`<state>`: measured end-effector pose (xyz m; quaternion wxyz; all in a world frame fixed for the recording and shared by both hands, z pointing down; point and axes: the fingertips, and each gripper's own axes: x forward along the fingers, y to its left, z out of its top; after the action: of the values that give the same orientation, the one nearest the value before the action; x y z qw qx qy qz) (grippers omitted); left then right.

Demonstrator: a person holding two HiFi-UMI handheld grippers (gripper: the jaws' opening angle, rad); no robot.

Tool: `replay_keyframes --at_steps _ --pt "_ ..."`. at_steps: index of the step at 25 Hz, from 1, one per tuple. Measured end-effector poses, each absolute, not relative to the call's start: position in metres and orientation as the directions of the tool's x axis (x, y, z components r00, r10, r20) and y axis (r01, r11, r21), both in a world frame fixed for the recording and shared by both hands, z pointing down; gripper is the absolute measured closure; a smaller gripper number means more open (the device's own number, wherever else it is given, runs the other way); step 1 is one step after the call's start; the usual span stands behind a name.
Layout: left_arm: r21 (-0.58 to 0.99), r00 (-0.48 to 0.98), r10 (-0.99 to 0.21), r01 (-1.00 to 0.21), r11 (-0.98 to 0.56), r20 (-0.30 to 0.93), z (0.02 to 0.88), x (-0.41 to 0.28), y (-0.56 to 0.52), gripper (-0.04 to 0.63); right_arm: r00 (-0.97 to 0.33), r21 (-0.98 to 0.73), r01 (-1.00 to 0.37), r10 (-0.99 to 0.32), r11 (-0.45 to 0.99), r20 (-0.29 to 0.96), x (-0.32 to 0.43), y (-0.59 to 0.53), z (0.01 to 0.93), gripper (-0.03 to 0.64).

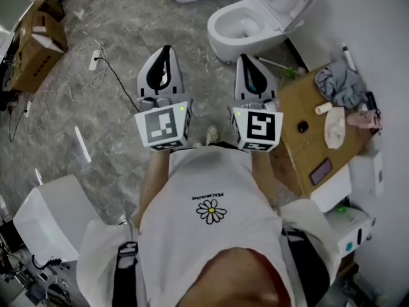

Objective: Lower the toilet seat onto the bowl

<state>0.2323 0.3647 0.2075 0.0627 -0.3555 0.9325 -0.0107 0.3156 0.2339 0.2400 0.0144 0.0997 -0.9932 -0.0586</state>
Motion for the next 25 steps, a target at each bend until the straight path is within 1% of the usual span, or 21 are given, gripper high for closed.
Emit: replay_keyframes --at_steps 9,14,19,22,25 --pt "-0.075 -0.763 -0.643 -0.638 0.766 -0.072 0.222 0.214 0.353 0.575 -0.989 0.081 -0.148 -0.15 0.986 0.019 0.301 0.22 0.254 0.586" --pt "-0.087 -0.772 -0.628 -0.622 0.778 -0.094 0.223 0.203 0.344 0.575 -0.989 0.086 -0.149 -0.15 0.985 0.006 0.293 0.202 0.257 0.586" --pt "-0.091 -0.792 -0.606 -0.6 0.795 -0.074 0.238 0.198 0.341 0.575 -0.991 0.08 -0.125 -0.128 0.989 0.029 0.289 0.193 0.273 0.586" --pt "-0.071 -0.808 -0.582 -0.577 0.814 -0.095 0.232 0.186 0.344 0.575 -0.992 0.099 -0.119 -0.121 0.988 0.019 0.282 0.19 0.265 0.586" --pt "-0.07 -0.815 -0.564 -0.56 0.826 -0.135 0.221 0.176 0.341 0.575 -0.987 0.104 -0.156 -0.159 0.982 0.024 0.277 0.177 0.263 0.586"
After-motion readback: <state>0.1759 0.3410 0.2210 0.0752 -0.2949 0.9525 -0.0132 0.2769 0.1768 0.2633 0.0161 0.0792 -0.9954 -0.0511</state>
